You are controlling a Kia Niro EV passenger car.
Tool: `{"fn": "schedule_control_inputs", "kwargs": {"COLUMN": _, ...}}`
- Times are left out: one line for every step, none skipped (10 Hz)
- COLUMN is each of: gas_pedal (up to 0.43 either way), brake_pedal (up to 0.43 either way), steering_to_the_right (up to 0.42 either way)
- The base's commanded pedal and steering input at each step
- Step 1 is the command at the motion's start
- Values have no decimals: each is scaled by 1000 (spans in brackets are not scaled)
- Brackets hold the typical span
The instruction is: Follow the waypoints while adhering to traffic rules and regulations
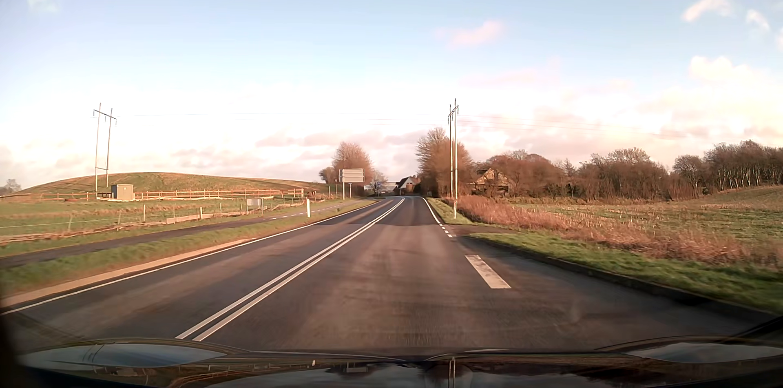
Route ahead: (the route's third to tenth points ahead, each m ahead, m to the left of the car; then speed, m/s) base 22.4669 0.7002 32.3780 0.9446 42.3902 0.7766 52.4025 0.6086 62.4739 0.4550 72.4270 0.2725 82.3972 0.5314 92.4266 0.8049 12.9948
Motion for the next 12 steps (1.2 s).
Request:
{"fn": "schedule_control_inputs", "kwargs": {"gas_pedal": 268, "brake_pedal": 0, "steering_to_the_right": 3}}
{"fn": "schedule_control_inputs", "kwargs": {"gas_pedal": 268, "brake_pedal": 0, "steering_to_the_right": 3}}
{"fn": "schedule_control_inputs", "kwargs": {"gas_pedal": 268, "brake_pedal": 0, "steering_to_the_right": 3}}
{"fn": "schedule_control_inputs", "kwargs": {"gas_pedal": 268, "brake_pedal": 0, "steering_to_the_right": 3}}
{"fn": "schedule_control_inputs", "kwargs": {"gas_pedal": 268, "brake_pedal": 0, "steering_to_the_right": 3}}
{"fn": "schedule_control_inputs", "kwargs": {"gas_pedal": 268, "brake_pedal": 0, "steering_to_the_right": 3}}
{"fn": "schedule_control_inputs", "kwargs": {"gas_pedal": 268, "brake_pedal": 0, "steering_to_the_right": 3}}
{"fn": "schedule_control_inputs", "kwargs": {"gas_pedal": 268, "brake_pedal": 0, "steering_to_the_right": 2}}
{"fn": "schedule_control_inputs", "kwargs": {"gas_pedal": 268, "brake_pedal": 0, "steering_to_the_right": 3}}
{"fn": "schedule_control_inputs", "kwargs": {"gas_pedal": 268, "brake_pedal": 0, "steering_to_the_right": 2}}
{"fn": "schedule_control_inputs", "kwargs": {"gas_pedal": 268, "brake_pedal": 0, "steering_to_the_right": 2}}
{"fn": "schedule_control_inputs", "kwargs": {"gas_pedal": 268, "brake_pedal": 0, "steering_to_the_right": 3}}
